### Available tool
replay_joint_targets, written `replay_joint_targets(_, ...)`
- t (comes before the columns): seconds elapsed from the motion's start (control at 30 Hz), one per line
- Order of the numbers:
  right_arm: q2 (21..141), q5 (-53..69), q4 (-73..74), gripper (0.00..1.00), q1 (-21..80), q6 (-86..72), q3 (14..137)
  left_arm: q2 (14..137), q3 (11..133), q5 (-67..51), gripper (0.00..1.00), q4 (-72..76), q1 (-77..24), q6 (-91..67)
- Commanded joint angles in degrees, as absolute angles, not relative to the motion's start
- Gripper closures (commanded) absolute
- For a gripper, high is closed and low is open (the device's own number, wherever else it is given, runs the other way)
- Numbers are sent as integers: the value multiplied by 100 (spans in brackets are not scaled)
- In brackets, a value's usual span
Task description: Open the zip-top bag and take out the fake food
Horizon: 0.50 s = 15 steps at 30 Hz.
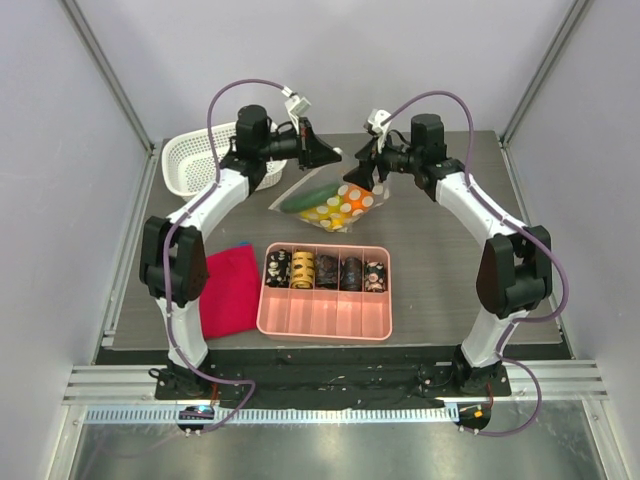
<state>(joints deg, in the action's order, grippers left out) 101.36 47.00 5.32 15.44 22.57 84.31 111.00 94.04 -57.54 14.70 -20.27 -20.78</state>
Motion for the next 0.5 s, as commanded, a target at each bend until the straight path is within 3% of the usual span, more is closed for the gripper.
replay_joint_targets(0.0, 10089, 5070, -123, 28, 1591, 1882, 8849, 10942, 9518, -5704, 100, 1002, -2092, -1582)
replay_joint_targets(0.07, 10212, 5194, -45, 40, 1599, 1802, 8982, 10925, 9527, -5730, 100, 1011, -2101, -1591)
replay_joint_targets(0.13, 10301, 5282, -70, 45, 1626, 1732, 9070, 10890, 9501, -5774, 100, 1028, -2109, -1591)
replay_joint_targets(0.2, 10283, 5300, -237, 43, 1696, 1696, 9001, 10855, 9457, -5757, 100, 1020, -2118, -1573)
replay_joint_targets(0.27, 10257, 5405, -98, 31, 1758, 1749, 8991, 10820, 9413, -5669, 100, 993, -2109, -1521)
replay_joint_targets(0.37, 10160, 5353, -61, 26, 1811, 1898, 8912, 10741, 9334, -5686, 100, 1072, -2109, -1520)
replay_joint_targets(0.43, 10204, 5379, -97, 28, 1828, 1933, 8894, 10679, 9264, -5757, 100, 1212, -2109, -1608)
replay_joint_targets(0.47, 10239, 5431, -97, 37, 1828, 1934, 8921, 10670, 9264, -5792, 100, 1213, -2109, -1626)
